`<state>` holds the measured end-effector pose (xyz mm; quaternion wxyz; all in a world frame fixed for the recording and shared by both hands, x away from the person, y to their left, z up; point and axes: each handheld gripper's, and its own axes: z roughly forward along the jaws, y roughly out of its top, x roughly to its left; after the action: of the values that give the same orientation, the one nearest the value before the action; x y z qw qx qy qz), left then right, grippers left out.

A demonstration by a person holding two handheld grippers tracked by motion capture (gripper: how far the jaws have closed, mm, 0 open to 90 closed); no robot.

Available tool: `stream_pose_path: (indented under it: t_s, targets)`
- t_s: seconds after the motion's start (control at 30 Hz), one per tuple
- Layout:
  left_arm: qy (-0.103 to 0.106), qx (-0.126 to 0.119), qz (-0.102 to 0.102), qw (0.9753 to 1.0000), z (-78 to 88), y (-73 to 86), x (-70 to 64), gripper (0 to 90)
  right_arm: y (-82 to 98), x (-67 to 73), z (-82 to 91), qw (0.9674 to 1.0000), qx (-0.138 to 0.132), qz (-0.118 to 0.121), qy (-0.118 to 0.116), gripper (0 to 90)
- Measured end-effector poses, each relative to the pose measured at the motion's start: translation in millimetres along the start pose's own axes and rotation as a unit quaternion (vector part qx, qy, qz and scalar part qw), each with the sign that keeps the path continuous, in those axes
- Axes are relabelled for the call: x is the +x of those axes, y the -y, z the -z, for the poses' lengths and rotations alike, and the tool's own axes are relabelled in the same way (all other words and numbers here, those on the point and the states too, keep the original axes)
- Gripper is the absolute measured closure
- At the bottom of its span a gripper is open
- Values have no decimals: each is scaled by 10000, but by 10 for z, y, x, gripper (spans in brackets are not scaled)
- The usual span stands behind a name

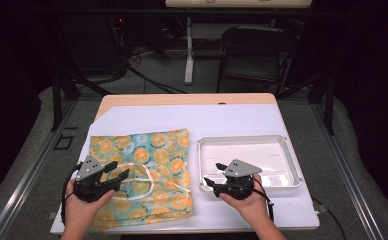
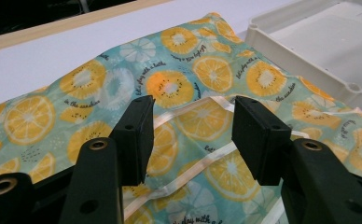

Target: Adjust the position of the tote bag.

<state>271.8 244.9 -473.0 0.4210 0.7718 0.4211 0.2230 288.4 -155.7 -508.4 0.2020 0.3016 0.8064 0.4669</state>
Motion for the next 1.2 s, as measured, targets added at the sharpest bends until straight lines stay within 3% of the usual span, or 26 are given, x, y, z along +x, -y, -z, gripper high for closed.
stream_pose_path:
  t_s: [0.1,0.2,0.27,0.33,0.43,0.8,1.2]
  targets:
    - [-11,75,83,9999,-30,1,22,470,-5,25,-16,9998,135,19,-108,396]
    - [153,112,170,9997,-62,4,46,490,8,39,-29,9995,306,51,-47,422]
    - [169,165,175,9996,-75,11,51,490,10,38,-20,9994,298,142,-57,471]
    - [193,229,166,9994,-84,24,51,492,0,29,-12,9993,333,88,-170,478]
    - [184,279,161,9993,-85,32,57,493,1,24,-20,9991,373,108,-146,477]
    - [184,223,97,9995,-26,52,41,491,-74,88,-45,9992,261,220,-226,467]
    - [-102,190,252,9994,201,184,66,490,-165,289,-278,9950,280,499,-815,484]
